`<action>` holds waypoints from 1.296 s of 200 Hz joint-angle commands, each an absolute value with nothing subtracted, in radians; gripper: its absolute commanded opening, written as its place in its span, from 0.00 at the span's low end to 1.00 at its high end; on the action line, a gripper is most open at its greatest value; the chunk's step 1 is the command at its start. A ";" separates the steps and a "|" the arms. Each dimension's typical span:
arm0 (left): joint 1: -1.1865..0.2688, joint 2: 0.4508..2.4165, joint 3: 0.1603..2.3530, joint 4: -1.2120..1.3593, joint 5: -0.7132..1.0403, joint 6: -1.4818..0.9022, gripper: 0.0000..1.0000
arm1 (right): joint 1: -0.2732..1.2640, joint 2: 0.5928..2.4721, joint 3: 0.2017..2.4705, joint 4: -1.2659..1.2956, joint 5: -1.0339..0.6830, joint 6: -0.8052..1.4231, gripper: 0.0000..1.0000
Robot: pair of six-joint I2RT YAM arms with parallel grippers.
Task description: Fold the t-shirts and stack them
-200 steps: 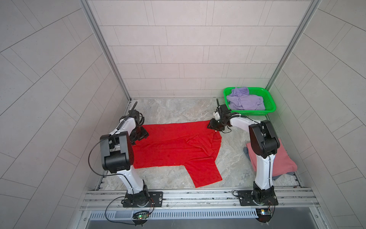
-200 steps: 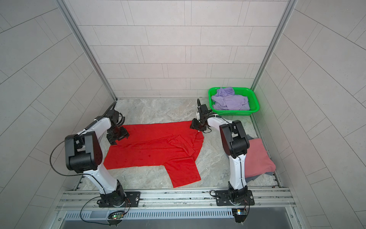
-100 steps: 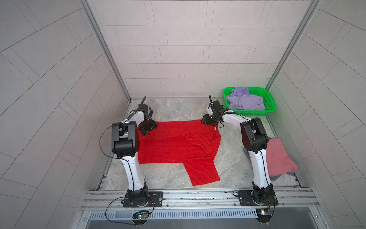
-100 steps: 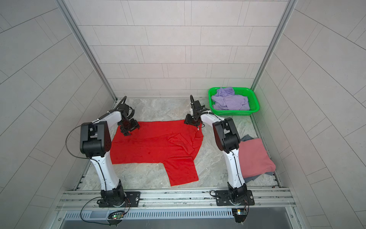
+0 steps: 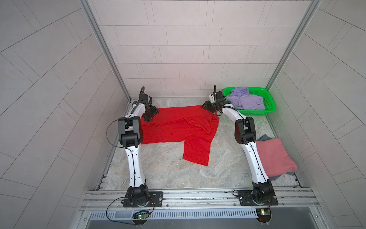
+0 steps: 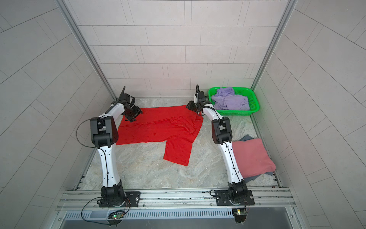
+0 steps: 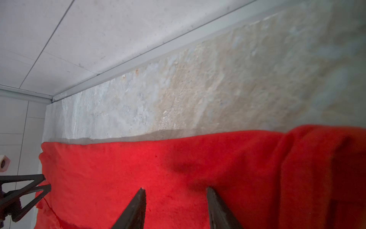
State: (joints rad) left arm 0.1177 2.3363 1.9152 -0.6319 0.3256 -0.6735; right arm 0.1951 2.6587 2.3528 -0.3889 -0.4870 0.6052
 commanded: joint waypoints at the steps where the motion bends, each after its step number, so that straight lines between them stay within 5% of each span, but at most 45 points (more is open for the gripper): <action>1: 0.140 2.260 1.918 -0.603 0.367 -0.683 0.73 | 0.191 2.595 2.357 -0.468 -0.499 0.564 0.51; 27: 0.199 2.143 1.840 -0.614 0.358 -0.666 0.74 | 0.216 2.427 2.224 -0.546 -0.482 0.506 0.52; 82: 0.322 1.942 1.524 -0.700 0.292 -0.568 0.71 | 0.322 1.993 1.574 -0.527 -0.444 0.606 0.53; 119: 0.418 1.874 1.360 -0.709 0.286 -0.505 0.69 | 0.415 1.780 1.223 -0.489 -0.458 0.658 0.61; 205: 0.490 1.855 1.161 -0.594 0.277 -0.558 0.65 | 0.502 1.634 0.833 -0.383 -0.559 0.736 0.64; 259: 0.475 1.840 1.103 -0.578 0.287 -0.591 0.58 | 0.561 1.687 0.811 -0.355 -0.597 0.759 0.61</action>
State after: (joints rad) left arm 0.4908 1.8400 1.1526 -0.5682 0.2825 -0.5636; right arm 0.5125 1.6249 0.8310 -0.3199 -0.5991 0.7338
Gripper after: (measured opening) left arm 0.608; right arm 0.625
